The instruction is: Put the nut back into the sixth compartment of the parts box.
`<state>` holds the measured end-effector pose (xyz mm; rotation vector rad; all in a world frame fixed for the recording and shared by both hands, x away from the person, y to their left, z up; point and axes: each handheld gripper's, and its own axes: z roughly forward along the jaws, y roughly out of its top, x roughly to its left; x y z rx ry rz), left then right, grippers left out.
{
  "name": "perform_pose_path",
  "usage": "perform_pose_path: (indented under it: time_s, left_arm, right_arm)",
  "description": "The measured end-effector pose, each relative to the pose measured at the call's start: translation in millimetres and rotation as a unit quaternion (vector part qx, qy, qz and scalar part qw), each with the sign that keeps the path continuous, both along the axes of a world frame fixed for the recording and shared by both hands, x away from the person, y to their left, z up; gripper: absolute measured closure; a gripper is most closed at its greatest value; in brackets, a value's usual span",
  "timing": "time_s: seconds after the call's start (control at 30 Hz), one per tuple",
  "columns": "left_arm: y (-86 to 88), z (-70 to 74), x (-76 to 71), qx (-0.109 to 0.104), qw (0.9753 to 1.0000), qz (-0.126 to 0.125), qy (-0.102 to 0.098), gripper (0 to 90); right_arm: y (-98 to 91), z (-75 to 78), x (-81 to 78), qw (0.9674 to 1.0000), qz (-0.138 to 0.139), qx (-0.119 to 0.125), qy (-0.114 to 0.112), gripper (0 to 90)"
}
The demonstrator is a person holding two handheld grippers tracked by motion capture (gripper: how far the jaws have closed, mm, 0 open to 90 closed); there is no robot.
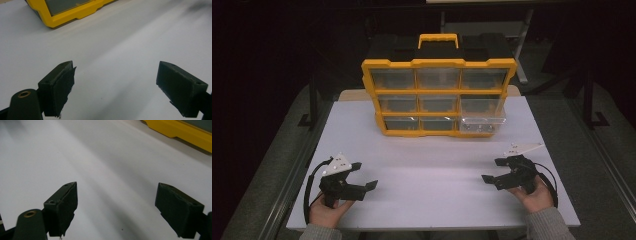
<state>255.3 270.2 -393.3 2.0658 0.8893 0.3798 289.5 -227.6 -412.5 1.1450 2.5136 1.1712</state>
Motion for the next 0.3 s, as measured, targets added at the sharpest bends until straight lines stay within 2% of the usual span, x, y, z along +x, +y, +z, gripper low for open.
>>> perform_pose_path:
  time_s: [0.3]
  left_arm:
    - [0.1, 0.3, 0.2, 0.000, 1.0000, -0.002, -0.001, 14.5]
  right_arm:
    - [0.9, -1.0, -4.1, 0.9999, -0.004, 0.006, -0.014, 17.1]
